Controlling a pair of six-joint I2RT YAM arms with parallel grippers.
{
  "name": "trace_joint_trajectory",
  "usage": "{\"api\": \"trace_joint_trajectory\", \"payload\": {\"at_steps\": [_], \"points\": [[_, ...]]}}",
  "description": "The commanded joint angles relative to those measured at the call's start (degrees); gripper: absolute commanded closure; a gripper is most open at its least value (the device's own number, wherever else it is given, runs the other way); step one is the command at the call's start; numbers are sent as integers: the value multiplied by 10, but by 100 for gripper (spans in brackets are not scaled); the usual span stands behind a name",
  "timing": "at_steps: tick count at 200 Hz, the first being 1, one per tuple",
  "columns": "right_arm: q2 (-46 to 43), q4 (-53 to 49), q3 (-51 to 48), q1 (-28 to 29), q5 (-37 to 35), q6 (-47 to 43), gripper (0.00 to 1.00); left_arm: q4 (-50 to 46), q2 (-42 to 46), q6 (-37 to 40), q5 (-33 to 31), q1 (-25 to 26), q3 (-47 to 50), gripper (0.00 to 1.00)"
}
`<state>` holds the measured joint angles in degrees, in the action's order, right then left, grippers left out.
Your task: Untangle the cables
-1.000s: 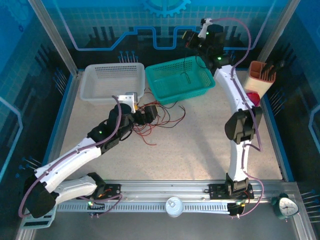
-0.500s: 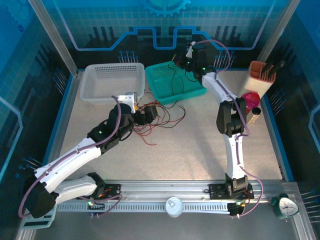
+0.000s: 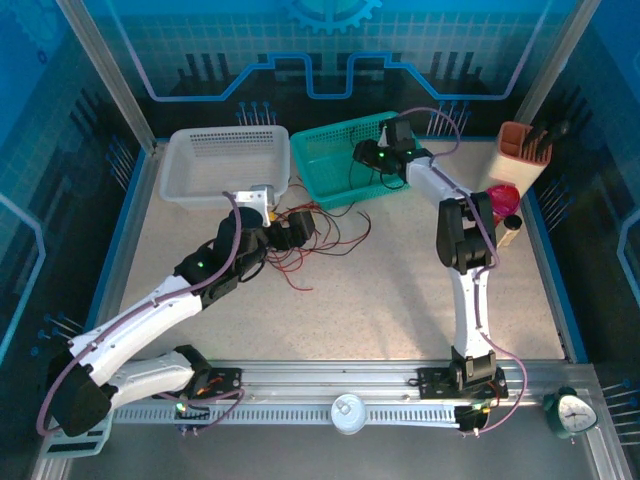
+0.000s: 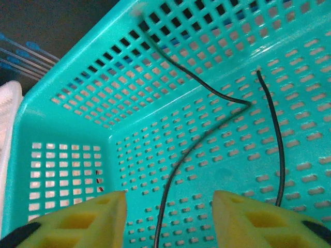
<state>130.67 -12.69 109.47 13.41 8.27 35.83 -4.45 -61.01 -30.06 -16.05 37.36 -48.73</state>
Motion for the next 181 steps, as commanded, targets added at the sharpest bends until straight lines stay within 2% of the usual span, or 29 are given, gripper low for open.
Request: {"api": "trace_joint_trajectory", "payload": {"at_steps": [1,35,70,102,138,181], "points": [[-70,-14,0,-6,-13,-44,41,-9,13,-11,8,3,-22,1],[-106,-40,36,-8,-2,-78,32,-19,11,-5,6,3,-32,1],[-183,-33,2,-8,5,-78,32,-29,9,-7,7,3,-35,1],[-296,-5,-126,-6,21,-42,34,-42,11,-13,4,3,-25,1],[-424,32,-333,11,23,-4,35,-51,21,-18,9,3,-9,1],[-477,25,-494,62,-1,23,37,-115,19,-21,-18,3,-4,1]]}}
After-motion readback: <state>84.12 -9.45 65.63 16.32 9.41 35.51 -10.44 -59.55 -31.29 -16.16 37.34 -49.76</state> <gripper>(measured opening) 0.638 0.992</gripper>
